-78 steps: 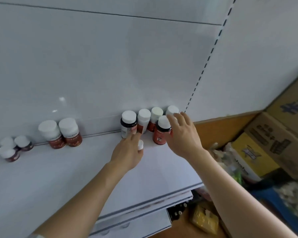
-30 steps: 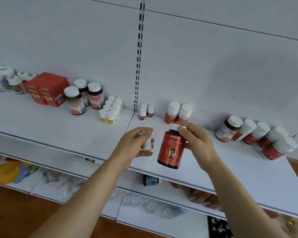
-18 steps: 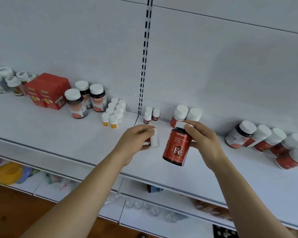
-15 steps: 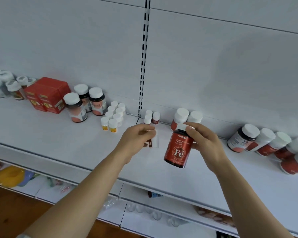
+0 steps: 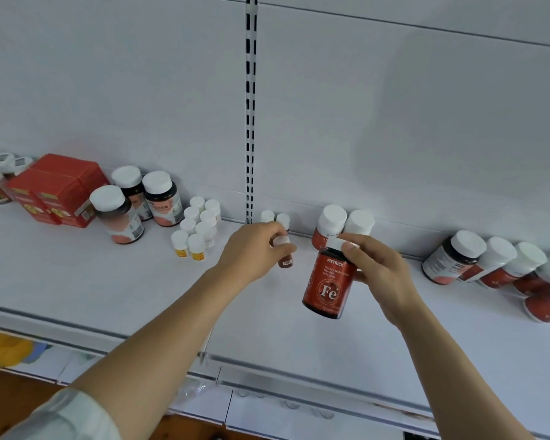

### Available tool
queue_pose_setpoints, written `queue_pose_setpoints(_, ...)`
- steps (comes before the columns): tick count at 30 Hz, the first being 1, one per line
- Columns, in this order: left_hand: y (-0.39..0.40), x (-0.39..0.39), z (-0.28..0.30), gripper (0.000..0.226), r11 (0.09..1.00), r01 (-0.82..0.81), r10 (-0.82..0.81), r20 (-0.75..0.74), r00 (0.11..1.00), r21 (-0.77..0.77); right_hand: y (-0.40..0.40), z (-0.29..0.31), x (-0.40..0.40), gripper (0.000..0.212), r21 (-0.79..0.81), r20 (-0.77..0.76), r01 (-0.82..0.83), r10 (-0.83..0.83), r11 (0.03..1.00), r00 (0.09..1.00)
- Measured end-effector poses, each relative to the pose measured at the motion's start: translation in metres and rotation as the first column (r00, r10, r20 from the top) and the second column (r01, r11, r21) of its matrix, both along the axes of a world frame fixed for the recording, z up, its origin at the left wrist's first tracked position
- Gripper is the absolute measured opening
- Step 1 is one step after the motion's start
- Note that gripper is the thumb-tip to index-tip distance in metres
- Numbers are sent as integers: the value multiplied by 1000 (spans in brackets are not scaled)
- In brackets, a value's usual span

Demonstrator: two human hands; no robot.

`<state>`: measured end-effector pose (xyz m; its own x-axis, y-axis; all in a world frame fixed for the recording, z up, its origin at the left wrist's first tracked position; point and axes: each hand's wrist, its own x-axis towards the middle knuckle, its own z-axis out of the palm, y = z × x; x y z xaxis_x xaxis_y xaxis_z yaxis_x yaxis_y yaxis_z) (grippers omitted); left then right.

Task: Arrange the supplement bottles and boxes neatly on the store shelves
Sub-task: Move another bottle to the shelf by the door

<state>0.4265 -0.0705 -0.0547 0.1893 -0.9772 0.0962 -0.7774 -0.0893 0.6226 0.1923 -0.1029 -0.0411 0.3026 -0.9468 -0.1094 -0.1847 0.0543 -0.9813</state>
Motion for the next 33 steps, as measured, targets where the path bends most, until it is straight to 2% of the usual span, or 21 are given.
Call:
queue_pose_setpoints(3,-9,8,-4,22,998,51,-49,-51,997,46,2,1,3,21,-8,-1,15,-15,1000,1000)
queue_pose_setpoints(5,-12,16,-8,26,991,109,-103,-73,992,80,3,1,4,26,-8,-7,28,-28,1000,1000)
queue_pose_setpoints(10,-15,24,-17,29,921,339,-350,21,937,194,7,-5,5,16,13,-9,81,-81,997,997)
queue_pose_setpoints(15,-19,23,-26,9,875,456,-477,133,869,162,9,-8,6,16,18,-27,116,-116,993,993)
queue_pose_setpoints(18,-20,22,-28,16,865,486,-501,238,832,123,9,-9,5,16,18,-21,129,-129,991,991)
queue_pose_setpoints(23,-26,22,-30,45,857,510,-502,348,791,77,8,-8,4,15,15,-25,121,-121,993,992)
queue_pose_setpoints(29,-35,28,-39,34,812,583,-508,453,733,-33,8,-7,2,14,19,-19,131,-131,991,991)
queue_pose_setpoints(33,-36,31,-39,35,840,533,-426,484,764,-101,7,-7,2,13,21,-18,124,-124,992,992)
